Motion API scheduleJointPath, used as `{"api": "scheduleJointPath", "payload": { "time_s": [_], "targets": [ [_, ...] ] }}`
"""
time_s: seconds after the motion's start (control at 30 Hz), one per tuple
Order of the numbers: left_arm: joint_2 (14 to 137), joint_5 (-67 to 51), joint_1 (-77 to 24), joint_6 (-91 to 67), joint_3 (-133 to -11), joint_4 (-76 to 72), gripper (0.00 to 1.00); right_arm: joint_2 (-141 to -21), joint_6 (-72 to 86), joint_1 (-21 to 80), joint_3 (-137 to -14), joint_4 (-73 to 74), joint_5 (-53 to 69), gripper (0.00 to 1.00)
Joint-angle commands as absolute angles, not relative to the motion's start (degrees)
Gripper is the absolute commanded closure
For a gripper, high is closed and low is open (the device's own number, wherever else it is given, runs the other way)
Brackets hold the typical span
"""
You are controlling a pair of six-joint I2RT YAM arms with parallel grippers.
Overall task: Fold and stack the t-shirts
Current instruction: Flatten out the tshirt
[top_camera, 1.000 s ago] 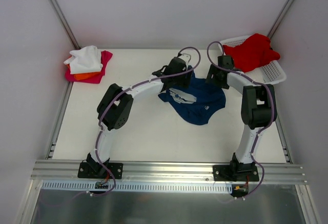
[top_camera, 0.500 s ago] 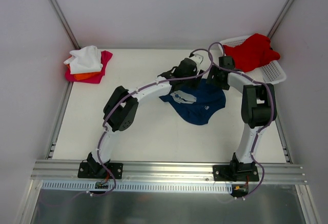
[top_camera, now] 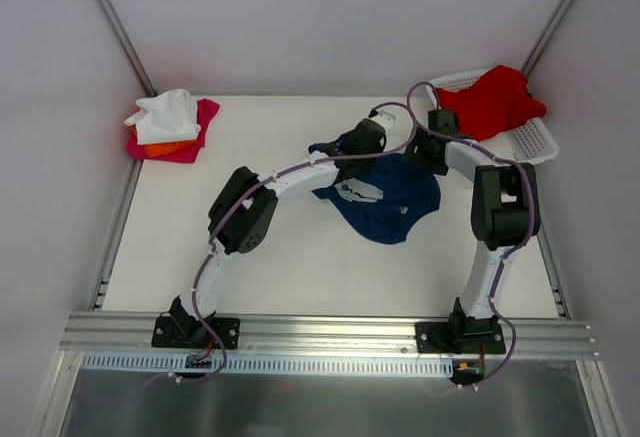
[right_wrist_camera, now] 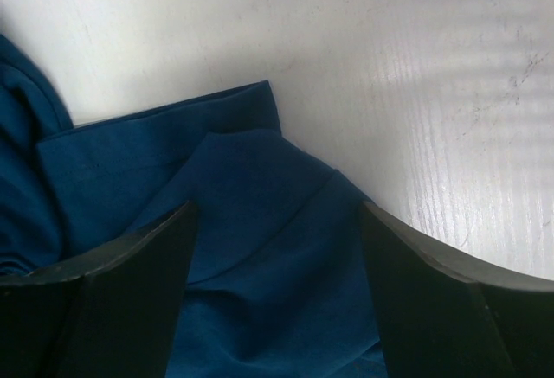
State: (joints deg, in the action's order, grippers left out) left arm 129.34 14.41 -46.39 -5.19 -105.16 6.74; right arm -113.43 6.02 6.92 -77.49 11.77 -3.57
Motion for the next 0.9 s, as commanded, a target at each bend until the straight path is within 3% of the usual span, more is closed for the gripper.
{"api": "scheduleJointPath", "payload": {
  "time_s": [0.0, 0.03, 0.4, 0.87],
  "targets": [
    [129.5, 17.7, -46.2, -3.9, -107.5, 6.9, 0.96, -112.9, 7.1, 6.3, -77.7, 10.5, -2.6, 0.22],
    [129.6, 18.7, -46.2, -3.7, -107.5, 6.9, 1.00, -112.9, 7.1, 6.4, -77.7, 10.5, -2.6, 0.23],
    [128.5, 22.7, -44.9, -2.6, -107.2, 6.9, 1.00, -113.2, 7.6, 6.4, -77.8, 11.3, -1.6, 0.24],
    [116.0, 28.7, -33.6, -4.7, -98.9, 6.6, 1.00, -114.4, 7.4, 6.5, -79.5, 13.7, -0.8, 0.24]
  ]
}}
